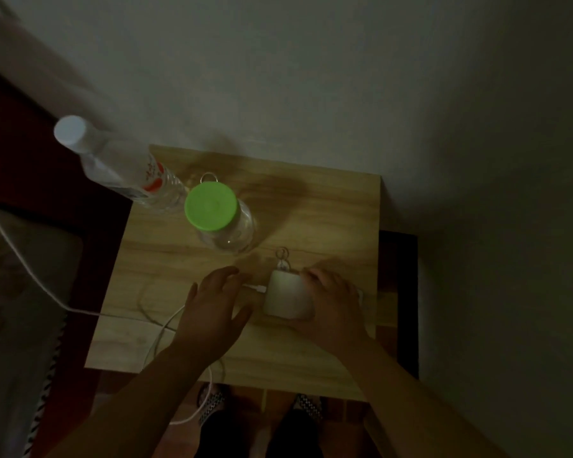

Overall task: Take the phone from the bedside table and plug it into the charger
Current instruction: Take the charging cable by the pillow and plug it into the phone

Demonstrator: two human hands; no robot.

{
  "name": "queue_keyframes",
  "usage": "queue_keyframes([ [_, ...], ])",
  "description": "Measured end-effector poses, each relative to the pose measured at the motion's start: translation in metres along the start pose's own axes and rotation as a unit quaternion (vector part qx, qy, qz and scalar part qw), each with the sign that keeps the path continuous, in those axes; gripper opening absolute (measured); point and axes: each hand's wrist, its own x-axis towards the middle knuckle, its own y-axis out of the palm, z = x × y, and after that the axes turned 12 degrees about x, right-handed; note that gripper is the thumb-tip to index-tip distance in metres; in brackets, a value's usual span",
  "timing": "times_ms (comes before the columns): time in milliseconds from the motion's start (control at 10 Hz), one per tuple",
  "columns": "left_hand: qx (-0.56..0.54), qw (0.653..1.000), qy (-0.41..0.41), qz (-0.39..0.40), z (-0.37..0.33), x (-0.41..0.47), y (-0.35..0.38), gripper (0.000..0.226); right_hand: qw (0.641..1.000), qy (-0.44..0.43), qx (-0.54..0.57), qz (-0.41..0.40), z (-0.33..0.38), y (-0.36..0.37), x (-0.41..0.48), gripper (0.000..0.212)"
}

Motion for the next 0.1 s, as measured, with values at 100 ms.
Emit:
queue_keyframes([
  [100, 0.009, 1.0, 0.001, 0.0, -0.0057, -0.0051, -0.0125, 0.05, 1.0, 0.003, 0.006, 0.003, 0.0062, -0.007, -0.0039, 0.082],
])
